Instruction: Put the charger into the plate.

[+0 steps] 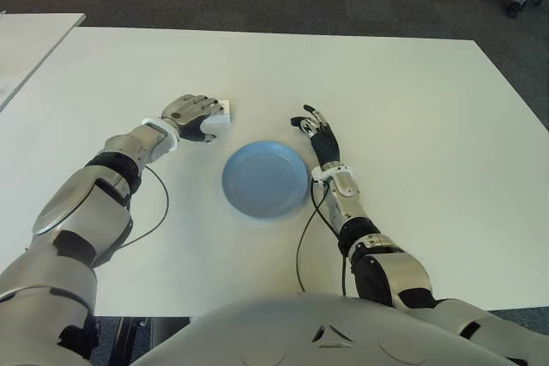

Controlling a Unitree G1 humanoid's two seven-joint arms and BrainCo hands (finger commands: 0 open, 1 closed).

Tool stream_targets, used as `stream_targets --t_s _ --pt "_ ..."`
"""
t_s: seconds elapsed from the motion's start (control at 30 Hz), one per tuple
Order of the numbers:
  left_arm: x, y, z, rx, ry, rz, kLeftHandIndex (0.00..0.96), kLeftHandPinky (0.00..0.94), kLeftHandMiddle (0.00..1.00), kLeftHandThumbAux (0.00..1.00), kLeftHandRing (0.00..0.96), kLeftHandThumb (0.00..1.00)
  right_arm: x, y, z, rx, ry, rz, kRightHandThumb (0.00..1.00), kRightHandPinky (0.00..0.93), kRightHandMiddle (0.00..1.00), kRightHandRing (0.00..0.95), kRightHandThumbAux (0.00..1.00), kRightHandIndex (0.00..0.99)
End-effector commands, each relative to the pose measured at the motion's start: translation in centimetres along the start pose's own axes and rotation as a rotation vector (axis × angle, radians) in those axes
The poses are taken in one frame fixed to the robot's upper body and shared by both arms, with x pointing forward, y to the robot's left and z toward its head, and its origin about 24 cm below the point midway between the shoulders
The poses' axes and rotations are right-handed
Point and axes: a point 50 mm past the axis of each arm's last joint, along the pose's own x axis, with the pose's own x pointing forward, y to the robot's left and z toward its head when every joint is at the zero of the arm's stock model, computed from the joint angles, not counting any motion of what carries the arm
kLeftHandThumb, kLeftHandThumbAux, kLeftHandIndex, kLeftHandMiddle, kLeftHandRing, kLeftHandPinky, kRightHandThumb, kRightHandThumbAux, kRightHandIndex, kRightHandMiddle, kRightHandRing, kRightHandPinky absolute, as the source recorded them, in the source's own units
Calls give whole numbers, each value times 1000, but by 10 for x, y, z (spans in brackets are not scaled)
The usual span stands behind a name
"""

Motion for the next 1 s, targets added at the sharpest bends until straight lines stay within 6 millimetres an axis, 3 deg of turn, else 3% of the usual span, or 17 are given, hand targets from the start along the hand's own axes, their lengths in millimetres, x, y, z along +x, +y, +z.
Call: stream_targets --t_s 0.03,1.0 --pt "-19 -57 20 37 -85 -235 0 0 0 501 0 0 -13 10 -22 57 94 -17 0 108 384 292 536 134" --pt "-30 -80 27 -61 -90 -381 0 0 0 499 0 0 -12 13 -21 38 99 -22 0 101 379 290 523 139"
